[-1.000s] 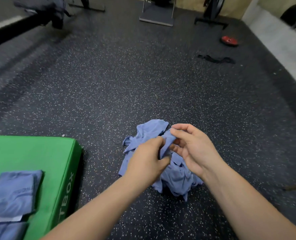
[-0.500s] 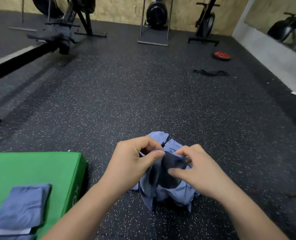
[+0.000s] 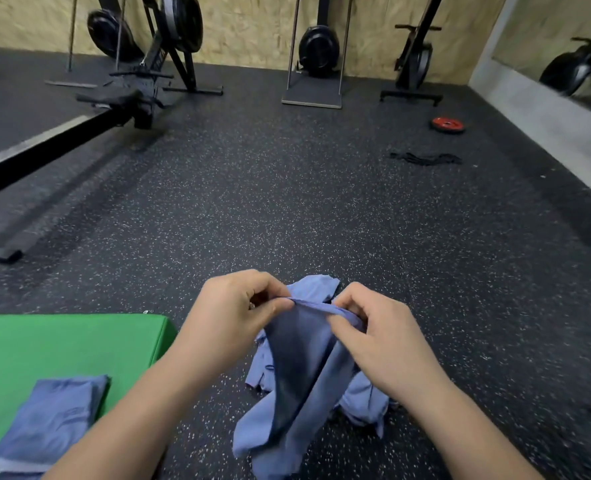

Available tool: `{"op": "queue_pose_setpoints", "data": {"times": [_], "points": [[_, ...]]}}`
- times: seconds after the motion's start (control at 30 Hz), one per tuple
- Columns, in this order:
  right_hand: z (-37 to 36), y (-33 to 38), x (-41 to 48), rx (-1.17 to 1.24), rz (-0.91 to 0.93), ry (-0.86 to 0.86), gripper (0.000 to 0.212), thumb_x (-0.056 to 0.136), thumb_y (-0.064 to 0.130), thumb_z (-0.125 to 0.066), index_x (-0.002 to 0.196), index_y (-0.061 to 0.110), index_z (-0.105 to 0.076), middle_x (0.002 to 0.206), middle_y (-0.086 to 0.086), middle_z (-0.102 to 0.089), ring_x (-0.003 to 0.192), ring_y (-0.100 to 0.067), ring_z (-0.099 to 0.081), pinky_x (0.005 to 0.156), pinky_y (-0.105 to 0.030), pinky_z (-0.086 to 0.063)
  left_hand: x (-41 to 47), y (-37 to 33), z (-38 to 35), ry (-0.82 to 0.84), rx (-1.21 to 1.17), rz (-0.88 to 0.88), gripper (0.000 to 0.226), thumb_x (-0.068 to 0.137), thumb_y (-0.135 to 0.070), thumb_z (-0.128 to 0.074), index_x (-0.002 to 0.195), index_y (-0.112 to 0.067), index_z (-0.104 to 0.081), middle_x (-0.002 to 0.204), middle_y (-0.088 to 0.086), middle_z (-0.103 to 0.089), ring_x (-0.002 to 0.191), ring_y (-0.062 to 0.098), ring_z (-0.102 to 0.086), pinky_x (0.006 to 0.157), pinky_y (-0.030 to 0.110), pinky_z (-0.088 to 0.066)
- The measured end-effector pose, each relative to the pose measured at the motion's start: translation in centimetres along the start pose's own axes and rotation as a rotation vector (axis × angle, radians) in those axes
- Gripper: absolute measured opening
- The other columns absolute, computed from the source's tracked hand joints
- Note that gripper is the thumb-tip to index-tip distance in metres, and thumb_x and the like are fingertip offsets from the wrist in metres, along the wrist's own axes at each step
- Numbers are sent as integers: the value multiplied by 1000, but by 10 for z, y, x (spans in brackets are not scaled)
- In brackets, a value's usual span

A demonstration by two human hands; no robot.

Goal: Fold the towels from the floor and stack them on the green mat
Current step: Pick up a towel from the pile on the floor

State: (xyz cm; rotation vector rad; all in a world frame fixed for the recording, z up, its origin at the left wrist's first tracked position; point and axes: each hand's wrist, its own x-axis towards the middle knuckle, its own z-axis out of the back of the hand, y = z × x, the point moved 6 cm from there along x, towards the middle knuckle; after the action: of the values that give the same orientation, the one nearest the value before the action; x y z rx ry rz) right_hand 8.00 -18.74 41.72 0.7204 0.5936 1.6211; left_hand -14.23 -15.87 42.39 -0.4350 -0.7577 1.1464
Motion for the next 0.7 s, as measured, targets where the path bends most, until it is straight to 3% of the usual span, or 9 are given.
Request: {"op": "queue_pose_setpoints", "data": {"times": [0.1,0.2,0.47,0.57,0.63,0.7], "points": [[5,-13,0,0,-40,14,15,95,24,-72,84,22,-62,66,3,-59,64,-14,-50,62,-31,-42,5,5,11,-69,-1,38,15,92,-23,-84,87,-32,-72,84,-19,-71,80,5,-66,73,19,-49],[17,-22,3,9,-71,-23,19,94,32,-76,84,23,-63,68,2,-62,64,-15,-53,61,-25,-42,9,11,21,-127,-81,92,16,99,-18,-76,88,-27,-68,78,-20,-65,71,2,-58,66,11,-41],[46,-36,13,63,-94,-150,12,97,27,-75,85,27,-75,77,10,-72,70,-9,-60,68,-27,-47,12,36,44,-267,-274,197,12,105,-18,-69,93,-21,-68,75,-16,-63,66,3,-50,63,16,-40],[56,-38,16,142,-101,-211,12,99,25,-75,89,30,-79,81,6,-75,78,-20,-65,73,-34,-51,11,46,53,-330,-303,225,9,104,-21,-70,95,-20,-72,80,-12,-68,72,5,-56,71,25,-45],[60,-38,17,229,-98,-256,13,100,23,-75,90,30,-80,84,6,-77,76,-15,-67,72,-34,-52,10,52,60,-378,-308,247,8,103,-23,-72,96,-20,-74,83,-9,-72,78,7,-60,79,34,-49],[57,-35,19,339,-84,-260,10,100,24,-75,93,28,-81,85,1,-79,77,-12,-65,75,-37,-53,9,55,61,-399,-284,268,8,101,-25,-74,95,-22,-76,85,-8,-75,79,7,-62,80,36,-50]]}}
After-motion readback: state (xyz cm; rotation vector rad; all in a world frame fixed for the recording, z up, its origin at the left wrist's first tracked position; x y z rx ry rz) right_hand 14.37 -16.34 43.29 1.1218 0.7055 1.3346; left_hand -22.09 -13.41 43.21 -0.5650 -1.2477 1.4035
